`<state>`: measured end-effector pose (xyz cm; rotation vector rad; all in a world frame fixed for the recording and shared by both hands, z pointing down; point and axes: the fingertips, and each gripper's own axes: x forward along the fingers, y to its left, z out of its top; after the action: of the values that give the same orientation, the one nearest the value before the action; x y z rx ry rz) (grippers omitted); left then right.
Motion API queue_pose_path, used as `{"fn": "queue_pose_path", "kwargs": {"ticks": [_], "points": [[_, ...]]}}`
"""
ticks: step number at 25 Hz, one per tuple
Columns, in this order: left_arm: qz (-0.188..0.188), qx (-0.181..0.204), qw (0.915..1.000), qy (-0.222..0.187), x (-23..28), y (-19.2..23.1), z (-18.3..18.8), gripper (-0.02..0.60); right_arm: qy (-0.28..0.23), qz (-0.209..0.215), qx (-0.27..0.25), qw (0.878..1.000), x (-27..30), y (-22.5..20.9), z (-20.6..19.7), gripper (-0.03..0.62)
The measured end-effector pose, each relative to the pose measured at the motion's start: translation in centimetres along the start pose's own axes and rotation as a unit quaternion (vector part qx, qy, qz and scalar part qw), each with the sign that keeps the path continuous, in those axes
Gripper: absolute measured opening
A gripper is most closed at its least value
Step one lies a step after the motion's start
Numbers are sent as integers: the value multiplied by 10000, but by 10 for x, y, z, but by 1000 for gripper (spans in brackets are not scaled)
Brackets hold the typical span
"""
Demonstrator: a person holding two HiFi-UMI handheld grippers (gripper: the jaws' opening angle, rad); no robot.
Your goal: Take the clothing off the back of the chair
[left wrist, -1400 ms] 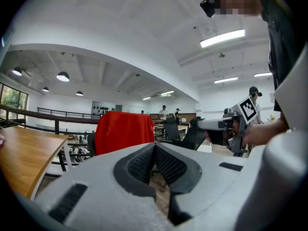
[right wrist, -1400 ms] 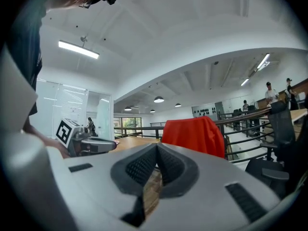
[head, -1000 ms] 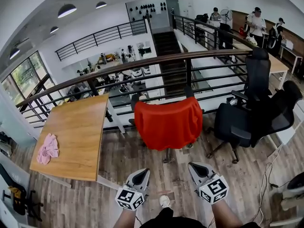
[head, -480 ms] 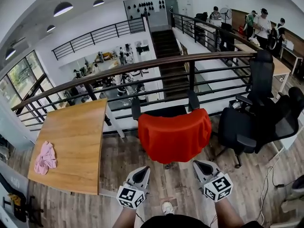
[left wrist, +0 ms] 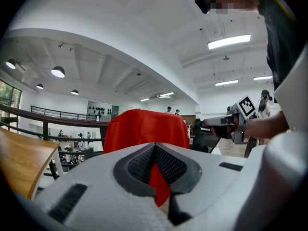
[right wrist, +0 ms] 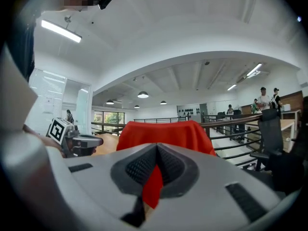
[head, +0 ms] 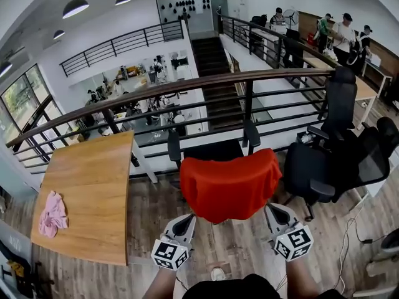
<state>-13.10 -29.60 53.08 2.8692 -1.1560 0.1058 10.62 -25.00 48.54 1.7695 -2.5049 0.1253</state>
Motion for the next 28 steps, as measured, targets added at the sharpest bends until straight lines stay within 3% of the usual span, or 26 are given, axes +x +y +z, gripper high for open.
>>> {"fn": "queue_pose_path", "kwargs": {"ticks": [5, 22, 23, 24, 25, 28], "points": [[170, 129, 9998, -1, 14, 18, 6, 15, -72, -89, -65, 9999, 6, -26, 10, 5], [1332, -230, 9905, -240, 50, 70, 26, 15, -274, -279, -89, 9992, 56, -138, 29, 5], [1401, -244, 9895, -262, 51, 73, 27, 17, -307, -286, -93, 9991, 59, -142, 30, 14], [1469, -237, 9885, -268, 52, 77, 28, 78, -347, -300, -91, 9989, 63, -147, 32, 92], [1535, -229, 9875, -268, 54, 80, 29, 124, -390, -339, -78, 9986, 66, -152, 33, 122], [1676, -297, 9850, -276, 58, 91, 29, 179, -500, -544, 31, 9973, 75, -169, 34, 198]]}}
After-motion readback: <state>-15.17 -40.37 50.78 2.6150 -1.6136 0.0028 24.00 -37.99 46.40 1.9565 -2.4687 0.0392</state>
